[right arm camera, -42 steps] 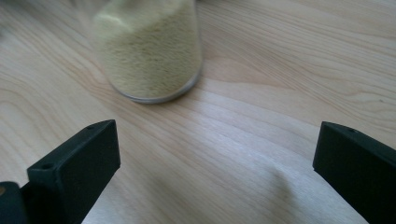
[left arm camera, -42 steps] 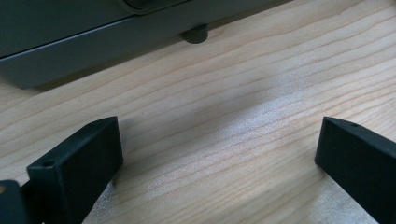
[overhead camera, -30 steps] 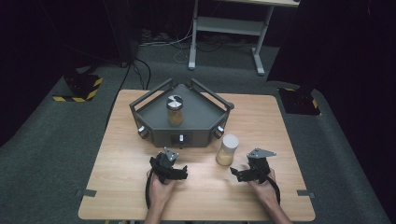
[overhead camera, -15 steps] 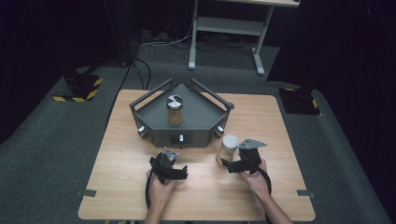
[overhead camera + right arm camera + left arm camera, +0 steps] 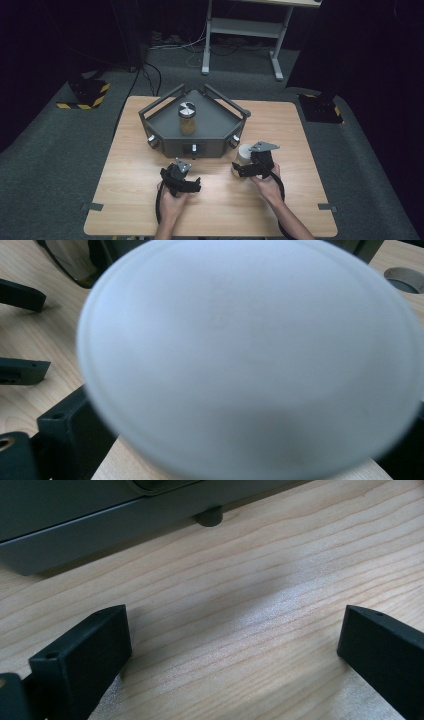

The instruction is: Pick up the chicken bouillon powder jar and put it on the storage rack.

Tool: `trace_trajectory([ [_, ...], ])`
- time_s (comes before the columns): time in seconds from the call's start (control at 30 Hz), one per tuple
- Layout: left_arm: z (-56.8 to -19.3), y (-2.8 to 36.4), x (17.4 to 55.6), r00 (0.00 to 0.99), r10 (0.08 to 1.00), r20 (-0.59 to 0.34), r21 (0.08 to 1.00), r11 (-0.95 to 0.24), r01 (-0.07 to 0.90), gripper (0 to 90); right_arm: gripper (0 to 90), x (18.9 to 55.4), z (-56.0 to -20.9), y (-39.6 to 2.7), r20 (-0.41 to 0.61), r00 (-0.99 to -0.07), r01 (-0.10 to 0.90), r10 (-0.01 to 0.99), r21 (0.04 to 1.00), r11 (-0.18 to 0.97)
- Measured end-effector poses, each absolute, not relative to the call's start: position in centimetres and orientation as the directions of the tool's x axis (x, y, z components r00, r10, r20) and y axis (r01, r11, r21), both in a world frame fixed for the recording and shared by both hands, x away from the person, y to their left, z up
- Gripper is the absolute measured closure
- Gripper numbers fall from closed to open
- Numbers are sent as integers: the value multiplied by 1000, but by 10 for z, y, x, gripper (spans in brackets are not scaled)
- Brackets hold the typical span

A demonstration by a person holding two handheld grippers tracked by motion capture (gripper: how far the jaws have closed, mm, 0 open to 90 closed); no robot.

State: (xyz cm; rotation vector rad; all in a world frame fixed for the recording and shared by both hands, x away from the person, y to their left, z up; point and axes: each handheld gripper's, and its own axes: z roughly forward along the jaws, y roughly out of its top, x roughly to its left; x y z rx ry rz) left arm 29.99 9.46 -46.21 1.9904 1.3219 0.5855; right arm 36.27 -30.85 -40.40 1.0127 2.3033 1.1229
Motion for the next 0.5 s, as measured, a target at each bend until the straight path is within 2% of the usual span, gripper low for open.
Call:
trace_trajectory([
  [0.5, -462, 95, 300, 386, 922, 4, 737, -264, 622, 7, 99, 373, -406, -300, -15, -660, 457, 751, 786, 417],
])
